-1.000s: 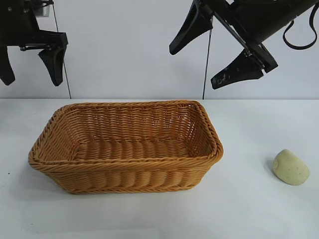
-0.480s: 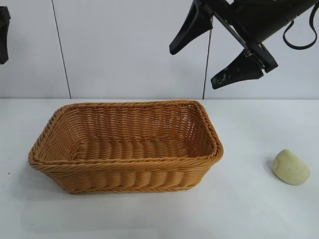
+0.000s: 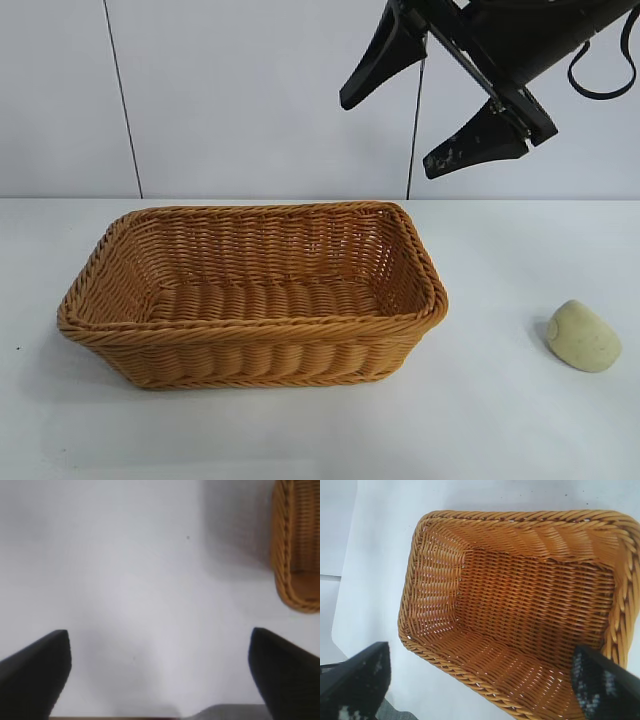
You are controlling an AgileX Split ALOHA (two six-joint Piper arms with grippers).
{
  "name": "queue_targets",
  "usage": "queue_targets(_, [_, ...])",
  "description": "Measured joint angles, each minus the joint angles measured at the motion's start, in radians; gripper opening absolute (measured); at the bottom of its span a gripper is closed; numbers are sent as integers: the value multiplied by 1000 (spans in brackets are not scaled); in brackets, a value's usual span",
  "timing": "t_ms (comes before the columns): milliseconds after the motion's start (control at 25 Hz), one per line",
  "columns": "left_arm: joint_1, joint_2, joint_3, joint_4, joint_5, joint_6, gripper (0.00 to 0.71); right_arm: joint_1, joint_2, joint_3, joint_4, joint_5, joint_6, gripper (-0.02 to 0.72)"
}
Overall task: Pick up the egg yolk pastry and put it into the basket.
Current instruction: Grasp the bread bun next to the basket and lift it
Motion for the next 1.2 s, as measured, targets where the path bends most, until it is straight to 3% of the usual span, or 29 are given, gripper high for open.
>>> queue_targets(200, [0, -263, 222, 0, -72, 0, 692, 0, 0, 0, 0, 0, 0, 696])
queue_targets(360, [0, -476, 332, 0, -93, 0, 692, 0, 0, 0, 0, 0, 0, 696])
queue_targets(560, [0, -683, 342, -18, -110, 8, 692, 0, 0, 0, 0, 0, 0, 696])
queue_targets(840, [0, -861, 342, -26, -111, 15, 692, 0, 0, -12, -21, 0, 0, 696])
queue_targets(1000, [0, -967, 343, -26, -111, 15, 692, 0, 0, -60, -118, 3, 56, 696])
queue_targets(1080, [0, -981, 343, -28, -111, 16, 692, 0, 0, -92, -199, 7, 114, 696])
queue_targets(1200, [0, -983, 343, -33, -111, 16, 692, 0, 0, -146, -367, 30, 225, 696])
